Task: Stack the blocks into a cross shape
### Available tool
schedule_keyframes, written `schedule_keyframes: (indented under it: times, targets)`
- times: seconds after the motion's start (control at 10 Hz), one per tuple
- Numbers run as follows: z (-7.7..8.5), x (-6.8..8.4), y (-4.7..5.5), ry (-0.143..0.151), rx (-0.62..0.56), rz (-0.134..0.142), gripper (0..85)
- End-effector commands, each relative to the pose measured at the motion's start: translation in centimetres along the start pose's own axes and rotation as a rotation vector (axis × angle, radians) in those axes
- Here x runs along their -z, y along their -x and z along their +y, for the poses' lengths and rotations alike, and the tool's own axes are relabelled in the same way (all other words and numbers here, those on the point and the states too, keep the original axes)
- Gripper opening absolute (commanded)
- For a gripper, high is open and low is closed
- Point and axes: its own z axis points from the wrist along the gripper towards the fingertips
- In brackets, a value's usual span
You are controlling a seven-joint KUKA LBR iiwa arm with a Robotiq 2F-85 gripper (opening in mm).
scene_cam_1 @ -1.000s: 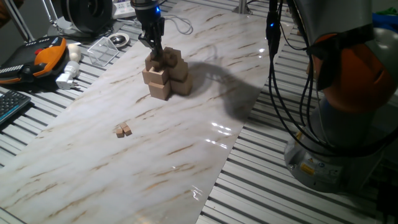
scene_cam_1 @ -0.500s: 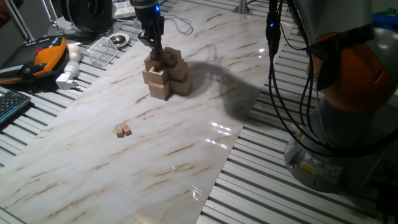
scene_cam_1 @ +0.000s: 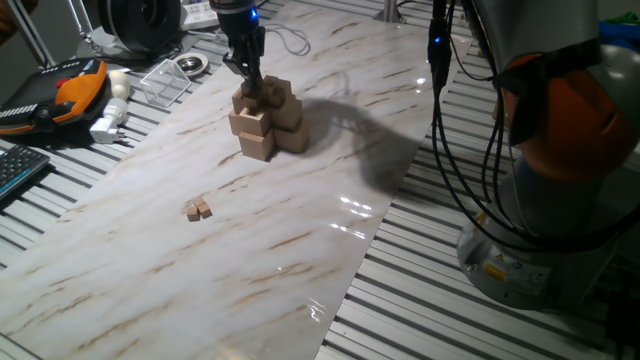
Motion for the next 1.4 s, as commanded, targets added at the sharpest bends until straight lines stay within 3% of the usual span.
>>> schedule_keyframes:
  times: [0.0,1.3]
  targets:
    - [0.01,-0.01,-0.01,0.002,-0.001,0.002,0.0]
    - [-0.06,-0.21,-0.05,0.003,-0.009,0.003,0.0]
